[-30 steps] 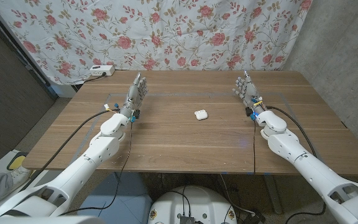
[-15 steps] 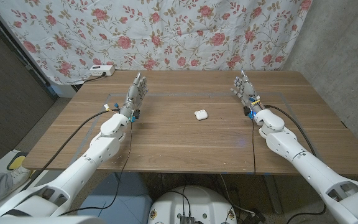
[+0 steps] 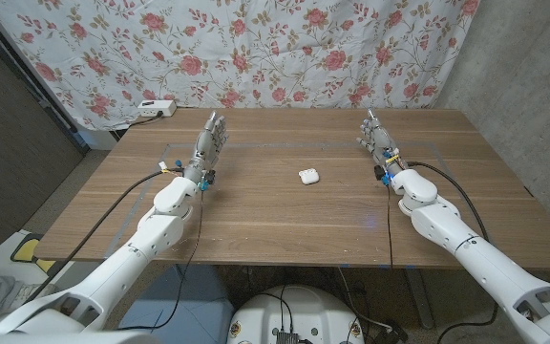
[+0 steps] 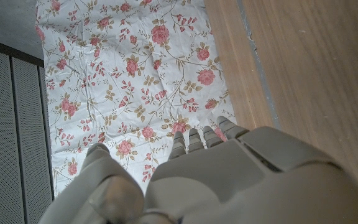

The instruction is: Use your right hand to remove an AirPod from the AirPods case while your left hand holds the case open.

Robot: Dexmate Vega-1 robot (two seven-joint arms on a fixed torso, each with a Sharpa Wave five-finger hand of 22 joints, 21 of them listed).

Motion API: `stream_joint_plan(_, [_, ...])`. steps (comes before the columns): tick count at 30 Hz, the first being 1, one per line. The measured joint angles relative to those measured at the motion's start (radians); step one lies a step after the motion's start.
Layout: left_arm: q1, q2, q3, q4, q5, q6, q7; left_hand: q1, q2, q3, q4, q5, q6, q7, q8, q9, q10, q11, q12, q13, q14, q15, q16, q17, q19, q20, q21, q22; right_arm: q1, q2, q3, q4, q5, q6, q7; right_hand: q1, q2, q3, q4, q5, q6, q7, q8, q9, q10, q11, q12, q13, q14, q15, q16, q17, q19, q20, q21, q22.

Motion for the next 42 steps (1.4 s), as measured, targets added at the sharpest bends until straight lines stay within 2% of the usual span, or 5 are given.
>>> stream_joint_plan(14, [0.006,-0.004,0.009,-0.004,0.019,-0.009,0.012,0.000,0.000,0.004,-0.004,0.000,0.000,0.000,0.000,0.000,0.000,0.000,0.004,0.000,0.000,0.000,0.000,0.000,0.000,0.000,0.000,0.000,-0.067,-0.033,0.009,-0.075,-0.029,-0.001,-0.035,0.042,0.008,0.009,-0.023,-0.006,-0.007,0.015,0.004,0.000,0.028,0.031,0.011,0.000,0.020,0.009,0.008,0.000,0.037,-0.015,0.010,0.000])
stream_joint_plan(15, [0.006,-0.004,0.009,-0.004,0.019,-0.009,0.012,0.000,0.000,0.004,-0.004,0.000,0.000,0.000,0.000,0.000,0.000,0.000,0.004,0.000,0.000,0.000,0.000,0.000,0.000,0.000,0.000,0.000,-0.069,-0.034,0.009,-0.077,-0.068,0.001,-0.086,0.042,0.008,0.009,-0.023,-0.006,-0.007,0.015,0.004,0.000,0.029,0.032,0.011,0.000,0.024,0.012,0.008,0.000,0.037,-0.016,0.010,0.000])
stream_joint_plan(21, [0.017,-0.013,0.018,-0.004,0.021,-0.006,0.020,0.000,0.000,0.004,-0.004,0.000,0.000,0.000,0.000,0.000,0.004,-0.004,0.004,0.000,0.000,0.000,0.000,0.000,0.000,0.000,0.000,0.000,-0.082,-0.045,0.011,-0.105,-0.091,-0.001,-0.110,0.047,0.003,0.011,-0.030,-0.006,-0.007,0.015,0.004,0.000,0.034,0.037,0.015,0.000,0.027,0.016,0.008,0.000,0.042,-0.021,0.010,0.000])
stream_joint_plan(35, [0.027,-0.006,0.020,-0.010,0.021,0.004,0.020,0.004,0.004,0.004,-0.004,0.000,0.000,0.000,0.000,0.000,0.004,-0.004,0.004,0.000,0.000,0.000,0.000,0.000,0.000,0.000,0.000,0.000,-0.112,-0.066,0.014,-0.171,-0.149,-0.059,-0.179,0.066,0.005,0.015,-0.034,-0.006,-0.001,0.020,0.004,0.000,0.034,0.037,0.015,0.002,0.031,0.019,0.008,0.003,0.049,-0.017,0.010,0.000])
stream_joint_plan(42, [0.031,-0.005,0.019,-0.011,0.014,0.002,0.012,0.004,0.004,0.008,-0.008,0.000,0.000,0.000,0.000,0.000,0.004,-0.004,0.004,0.000,0.000,0.000,0.000,0.000,0.000,0.000,0.000,0.000,-0.128,-0.076,0.015,-0.204,-0.167,-0.092,-0.202,0.077,0.006,0.015,-0.043,-0.007,-0.001,0.020,0.004,0.000,0.034,0.037,0.015,0.005,0.025,0.025,0.008,0.005,0.033,0.000,0.006,0.000])
